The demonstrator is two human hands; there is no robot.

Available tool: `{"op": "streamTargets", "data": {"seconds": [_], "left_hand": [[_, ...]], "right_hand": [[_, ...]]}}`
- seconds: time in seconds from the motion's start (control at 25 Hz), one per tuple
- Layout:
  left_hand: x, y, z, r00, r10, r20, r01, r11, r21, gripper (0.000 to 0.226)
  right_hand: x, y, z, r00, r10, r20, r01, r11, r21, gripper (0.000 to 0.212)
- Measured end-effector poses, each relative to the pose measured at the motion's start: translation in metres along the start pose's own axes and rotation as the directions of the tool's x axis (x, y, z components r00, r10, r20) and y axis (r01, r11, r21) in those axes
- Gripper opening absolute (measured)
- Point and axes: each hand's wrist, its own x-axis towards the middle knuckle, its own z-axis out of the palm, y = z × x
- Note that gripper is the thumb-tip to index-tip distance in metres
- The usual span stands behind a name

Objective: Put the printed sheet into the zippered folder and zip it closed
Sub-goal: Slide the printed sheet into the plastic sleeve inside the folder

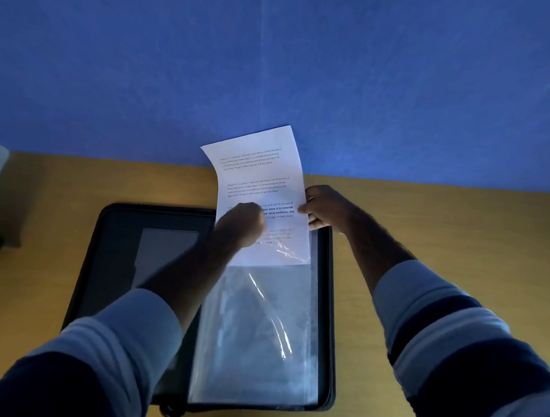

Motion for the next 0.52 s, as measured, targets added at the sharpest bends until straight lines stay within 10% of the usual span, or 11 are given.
{"op": "streamTargets", "data": {"seconds": [0.32,0.52], "left_hand": [[-0.009,-0.001,0.003,0.984,-0.020,-0.175,-0.012,0.984,-0.178,0.026],[-0.010,-0.002,0.006,0.978,-0.019,-0.209,-0.014,0.987,-0.159,0.027]], "right_hand": [[0.024,-0.038,0.012,0.898,-0.226,-0.378,0.212,0.974,-0.077,0.011],[0.025,-0.037,0.007,0.907,-0.249,-0.340,0.201,0.965,-0.168,0.029]]}}
